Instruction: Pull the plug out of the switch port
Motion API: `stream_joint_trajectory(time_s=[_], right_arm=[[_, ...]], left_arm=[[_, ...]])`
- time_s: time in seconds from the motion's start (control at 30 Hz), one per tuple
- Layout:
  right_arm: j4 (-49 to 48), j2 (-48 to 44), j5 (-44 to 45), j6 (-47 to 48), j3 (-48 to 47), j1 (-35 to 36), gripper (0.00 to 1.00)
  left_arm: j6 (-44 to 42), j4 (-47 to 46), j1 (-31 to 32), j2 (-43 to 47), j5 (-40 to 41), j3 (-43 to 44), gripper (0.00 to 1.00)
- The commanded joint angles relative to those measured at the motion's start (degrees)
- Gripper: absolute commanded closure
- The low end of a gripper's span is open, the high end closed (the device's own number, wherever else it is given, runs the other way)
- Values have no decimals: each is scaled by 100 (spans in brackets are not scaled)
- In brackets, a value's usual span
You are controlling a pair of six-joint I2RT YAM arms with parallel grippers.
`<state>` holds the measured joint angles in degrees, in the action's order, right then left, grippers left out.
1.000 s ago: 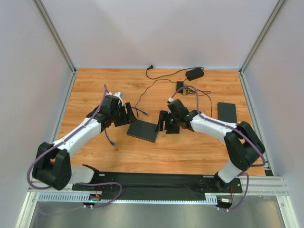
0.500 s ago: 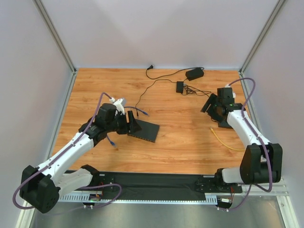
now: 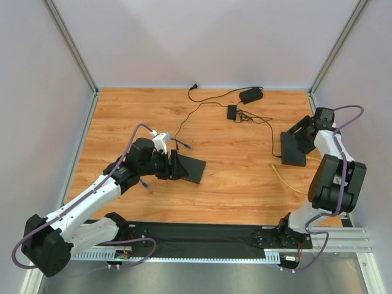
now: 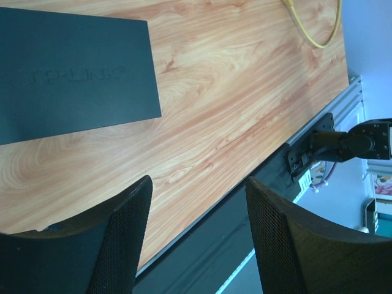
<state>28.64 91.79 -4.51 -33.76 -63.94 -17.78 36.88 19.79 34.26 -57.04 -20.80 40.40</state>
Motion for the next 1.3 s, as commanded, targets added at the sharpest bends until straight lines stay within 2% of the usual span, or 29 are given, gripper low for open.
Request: stream_joint_trajectory(time_s=[0.0,0.37,0.67,0.87,1.13,1.27], right_arm=[[-692,400,-313,150,-259,-181,25],[-957,911,30,247,-417,-428,25],[-843,1473,442,651,-795,-454,25],[-887,1658,311,862,-787,-446,26],[-922,1439,249,906,-523,-446,27],[-1044,1316,-180,853,-321,-384,30]], left_arm=[[-111,-361,46,-79,-293,3,30],[-208,-845,54,-764,-645,170,30],[-208,-889,54,-783,-627,56,30],[-234,-845,54,-844,-627,38,30],[-252,-714,63,-800,-575,91,30],[-199,-731,72,-756,-566,82,30]])
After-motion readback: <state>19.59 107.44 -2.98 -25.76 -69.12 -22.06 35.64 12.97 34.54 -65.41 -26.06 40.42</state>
